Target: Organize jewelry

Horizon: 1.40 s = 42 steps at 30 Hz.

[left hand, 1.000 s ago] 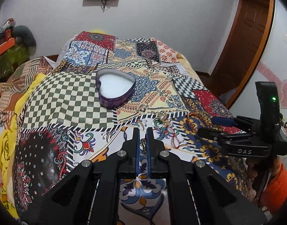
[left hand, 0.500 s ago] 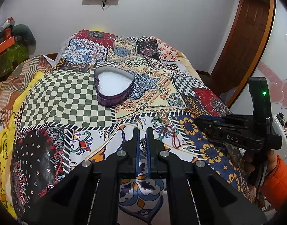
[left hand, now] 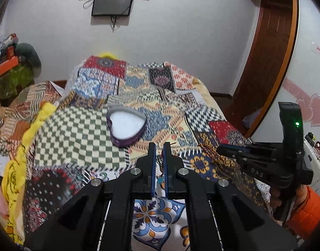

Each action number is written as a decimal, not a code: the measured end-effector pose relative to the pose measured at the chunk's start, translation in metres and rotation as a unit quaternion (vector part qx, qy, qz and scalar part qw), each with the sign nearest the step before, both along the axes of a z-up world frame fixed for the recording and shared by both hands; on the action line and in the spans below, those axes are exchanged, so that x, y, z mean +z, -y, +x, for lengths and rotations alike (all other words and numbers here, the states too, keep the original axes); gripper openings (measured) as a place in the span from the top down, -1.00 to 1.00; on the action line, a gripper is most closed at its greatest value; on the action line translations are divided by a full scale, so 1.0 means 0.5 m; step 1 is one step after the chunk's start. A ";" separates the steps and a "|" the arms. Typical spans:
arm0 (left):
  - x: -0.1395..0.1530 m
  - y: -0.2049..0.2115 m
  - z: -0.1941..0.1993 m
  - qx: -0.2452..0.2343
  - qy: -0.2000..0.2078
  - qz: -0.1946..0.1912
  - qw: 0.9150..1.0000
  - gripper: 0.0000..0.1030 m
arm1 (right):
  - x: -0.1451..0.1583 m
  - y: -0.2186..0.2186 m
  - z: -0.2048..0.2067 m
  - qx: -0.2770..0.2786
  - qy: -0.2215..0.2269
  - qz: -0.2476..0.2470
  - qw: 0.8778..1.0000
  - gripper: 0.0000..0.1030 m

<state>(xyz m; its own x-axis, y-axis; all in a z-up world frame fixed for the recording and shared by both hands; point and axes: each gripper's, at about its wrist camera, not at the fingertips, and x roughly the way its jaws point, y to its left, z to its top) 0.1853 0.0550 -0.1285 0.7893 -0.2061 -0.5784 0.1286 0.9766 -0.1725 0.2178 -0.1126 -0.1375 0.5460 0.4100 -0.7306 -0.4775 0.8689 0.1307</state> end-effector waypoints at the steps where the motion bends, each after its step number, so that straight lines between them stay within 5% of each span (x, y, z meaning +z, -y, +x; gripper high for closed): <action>1: 0.005 -0.002 -0.001 0.002 0.003 0.001 1.000 0.91 | 0.006 -0.003 -0.003 0.000 0.005 0.000 1.000 0.93; 12: 0.055 -0.020 -0.017 0.015 0.034 0.011 0.999 0.91 | 0.038 0.014 -0.019 -0.010 0.024 0.006 1.000 0.93; 18: 0.061 -0.023 -0.019 0.017 0.042 0.015 0.999 0.91 | 0.009 0.058 0.000 -0.035 -0.018 0.003 0.999 0.86; 25: 0.048 -0.028 -0.003 0.018 0.035 0.011 0.999 0.91 | -0.041 0.106 -0.006 -0.062 -0.027 -0.032 0.997 0.05; 33: 0.025 -0.024 0.029 0.016 0.023 0.019 0.999 0.91 | -0.068 0.168 0.028 -0.100 -0.042 -0.028 0.994 0.05; 42: 0.021 -0.020 0.084 0.017 0.026 0.023 0.999 0.91 | -0.113 0.133 0.134 -0.090 -0.084 0.006 0.992 0.05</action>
